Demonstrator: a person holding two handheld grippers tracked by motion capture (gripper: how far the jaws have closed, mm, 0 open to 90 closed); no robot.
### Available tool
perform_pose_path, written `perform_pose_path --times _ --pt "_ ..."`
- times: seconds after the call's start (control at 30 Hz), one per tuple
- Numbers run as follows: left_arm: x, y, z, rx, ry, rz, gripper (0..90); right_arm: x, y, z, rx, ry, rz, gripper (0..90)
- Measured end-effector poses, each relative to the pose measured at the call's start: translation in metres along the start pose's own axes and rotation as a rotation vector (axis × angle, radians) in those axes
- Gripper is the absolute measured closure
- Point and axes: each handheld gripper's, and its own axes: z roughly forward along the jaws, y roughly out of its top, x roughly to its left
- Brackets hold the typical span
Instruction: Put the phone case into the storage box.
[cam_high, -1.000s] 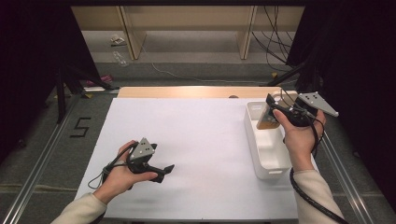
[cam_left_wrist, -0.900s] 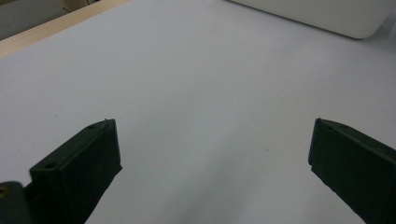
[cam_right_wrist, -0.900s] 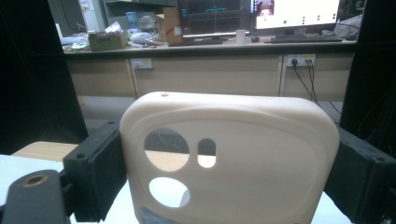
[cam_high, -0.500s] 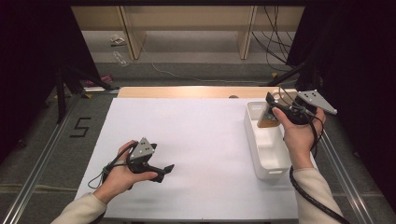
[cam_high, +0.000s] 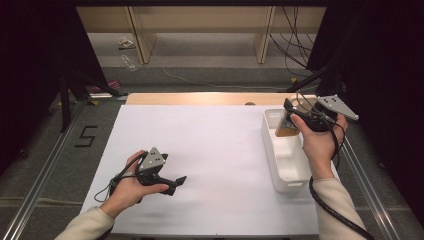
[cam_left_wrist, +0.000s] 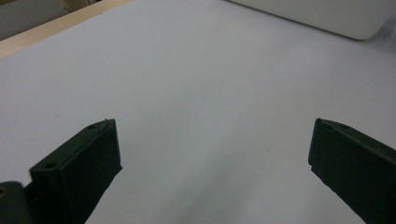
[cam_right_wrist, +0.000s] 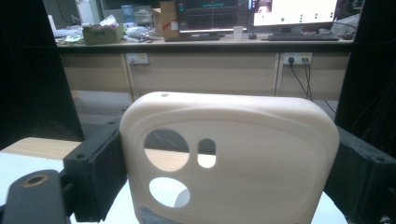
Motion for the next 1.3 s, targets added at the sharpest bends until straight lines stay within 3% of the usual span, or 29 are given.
perform_pose_path --times 1.3 --pt "0.001 0.000 -0.001 0.003 0.003 -0.001 1.8 0.008 0.008 0.016 0.024 -0.009 -0.020 12.6"
